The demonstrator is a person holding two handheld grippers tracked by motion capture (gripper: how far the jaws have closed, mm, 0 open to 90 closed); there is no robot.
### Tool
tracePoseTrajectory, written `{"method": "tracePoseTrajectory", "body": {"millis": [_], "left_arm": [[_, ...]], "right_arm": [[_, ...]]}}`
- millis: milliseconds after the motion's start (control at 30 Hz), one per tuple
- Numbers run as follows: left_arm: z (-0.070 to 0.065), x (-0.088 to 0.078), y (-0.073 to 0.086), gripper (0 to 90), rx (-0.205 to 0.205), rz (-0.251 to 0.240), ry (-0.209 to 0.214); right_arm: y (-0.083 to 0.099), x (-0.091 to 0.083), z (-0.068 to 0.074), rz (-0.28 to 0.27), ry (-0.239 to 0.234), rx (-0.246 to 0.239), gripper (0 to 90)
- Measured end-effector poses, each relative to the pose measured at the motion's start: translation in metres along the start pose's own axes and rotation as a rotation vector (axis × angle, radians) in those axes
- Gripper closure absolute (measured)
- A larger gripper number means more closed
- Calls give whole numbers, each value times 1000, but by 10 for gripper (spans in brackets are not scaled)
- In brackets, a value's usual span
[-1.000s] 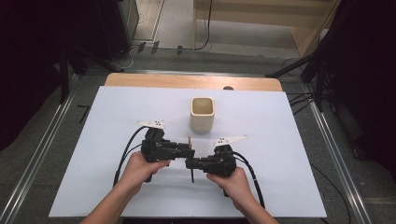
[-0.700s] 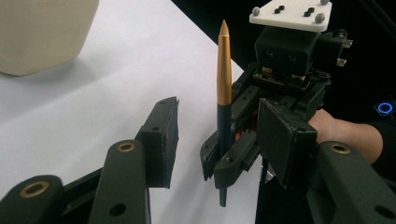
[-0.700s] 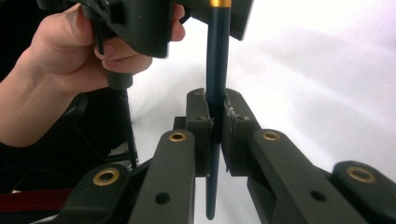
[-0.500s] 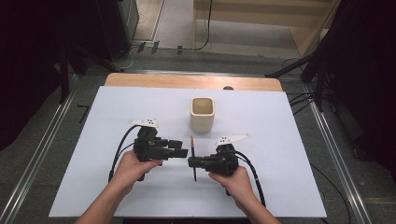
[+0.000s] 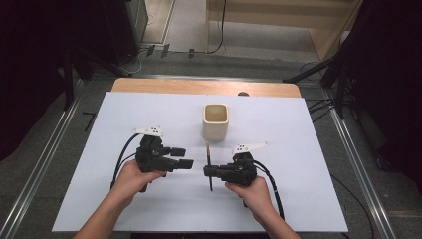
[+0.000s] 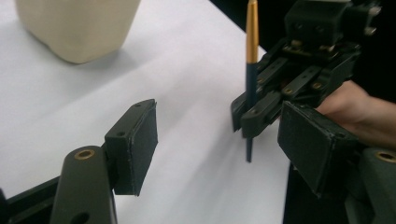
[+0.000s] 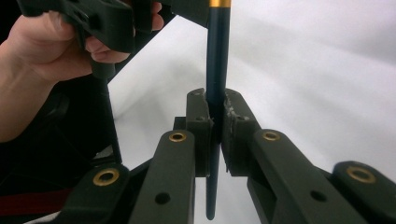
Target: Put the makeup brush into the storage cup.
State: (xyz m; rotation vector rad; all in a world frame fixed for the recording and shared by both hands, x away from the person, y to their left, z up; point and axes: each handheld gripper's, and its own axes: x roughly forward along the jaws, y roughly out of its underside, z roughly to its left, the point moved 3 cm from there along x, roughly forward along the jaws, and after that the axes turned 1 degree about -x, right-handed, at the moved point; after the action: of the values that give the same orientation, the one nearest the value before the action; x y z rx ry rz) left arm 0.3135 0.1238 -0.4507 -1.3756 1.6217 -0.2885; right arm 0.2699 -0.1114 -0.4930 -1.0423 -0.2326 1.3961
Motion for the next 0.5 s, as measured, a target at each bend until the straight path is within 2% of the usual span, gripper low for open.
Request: {"method": "tracePoseTrajectory", "body": {"millis": [33, 133, 200, 233, 467, 500], "left_arm": [[1, -1, 1, 297, 3, 11, -19], [2, -1, 2, 295, 16, 22, -38], [2, -1, 3, 293, 35, 34, -61], [2, 0, 5, 292, 62, 58, -93], [0, 3, 10, 270, 107, 107, -118], [0, 4, 11, 269, 125, 117, -128]], "right_arm": [[0, -1, 0, -2, 2, -2, 833], [-1, -2, -1, -1, 13, -1, 834], [-1, -2, -1, 2, 21, -5, 834], [-1, -3, -1, 5, 23, -4, 834], [-3, -5, -3, 2, 38, -13, 834], [-3, -6, -3, 3, 40, -13, 834]]}}
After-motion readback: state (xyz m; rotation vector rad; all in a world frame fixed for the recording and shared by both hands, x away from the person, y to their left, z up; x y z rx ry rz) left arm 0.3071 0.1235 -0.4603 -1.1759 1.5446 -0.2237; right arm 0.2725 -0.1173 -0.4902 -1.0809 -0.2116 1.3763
